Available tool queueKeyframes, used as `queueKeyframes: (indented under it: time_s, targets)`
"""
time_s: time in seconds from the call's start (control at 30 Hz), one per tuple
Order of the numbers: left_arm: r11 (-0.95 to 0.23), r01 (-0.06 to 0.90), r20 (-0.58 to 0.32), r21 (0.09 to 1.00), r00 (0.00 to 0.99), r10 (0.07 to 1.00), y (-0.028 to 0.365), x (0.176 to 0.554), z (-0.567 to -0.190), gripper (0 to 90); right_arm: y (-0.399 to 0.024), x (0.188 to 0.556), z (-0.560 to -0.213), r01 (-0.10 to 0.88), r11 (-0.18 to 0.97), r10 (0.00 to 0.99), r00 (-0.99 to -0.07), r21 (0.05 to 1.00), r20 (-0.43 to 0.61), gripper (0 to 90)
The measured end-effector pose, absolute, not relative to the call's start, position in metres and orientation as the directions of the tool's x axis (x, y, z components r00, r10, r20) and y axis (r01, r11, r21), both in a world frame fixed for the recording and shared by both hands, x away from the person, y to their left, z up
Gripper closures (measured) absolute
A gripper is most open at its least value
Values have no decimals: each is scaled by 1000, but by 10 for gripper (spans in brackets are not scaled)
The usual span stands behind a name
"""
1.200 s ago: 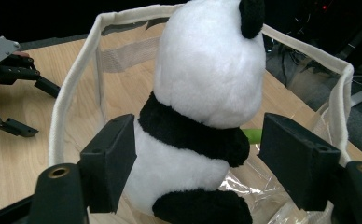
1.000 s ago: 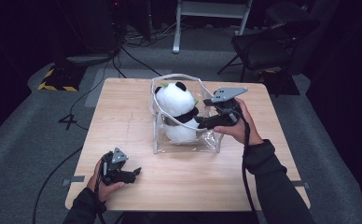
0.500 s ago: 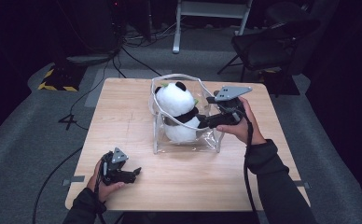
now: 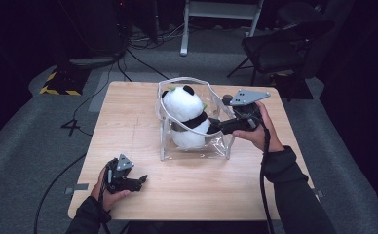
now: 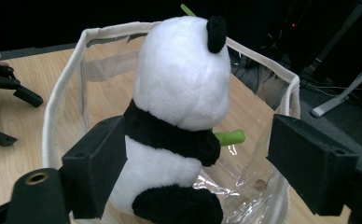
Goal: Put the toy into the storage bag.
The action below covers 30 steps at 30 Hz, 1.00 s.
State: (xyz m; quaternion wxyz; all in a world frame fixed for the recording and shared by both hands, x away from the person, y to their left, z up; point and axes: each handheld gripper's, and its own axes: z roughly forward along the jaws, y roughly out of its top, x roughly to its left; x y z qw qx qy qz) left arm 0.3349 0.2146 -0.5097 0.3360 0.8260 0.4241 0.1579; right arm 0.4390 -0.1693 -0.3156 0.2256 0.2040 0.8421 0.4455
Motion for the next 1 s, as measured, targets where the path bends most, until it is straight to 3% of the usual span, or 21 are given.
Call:
queueKeyframes:
  time_s: [1.0]
  targets:
    - [-416,594,-22,689,591,807,215,335,-510,149,-208,430,-307,148,488,614,-759,860,-218,197]
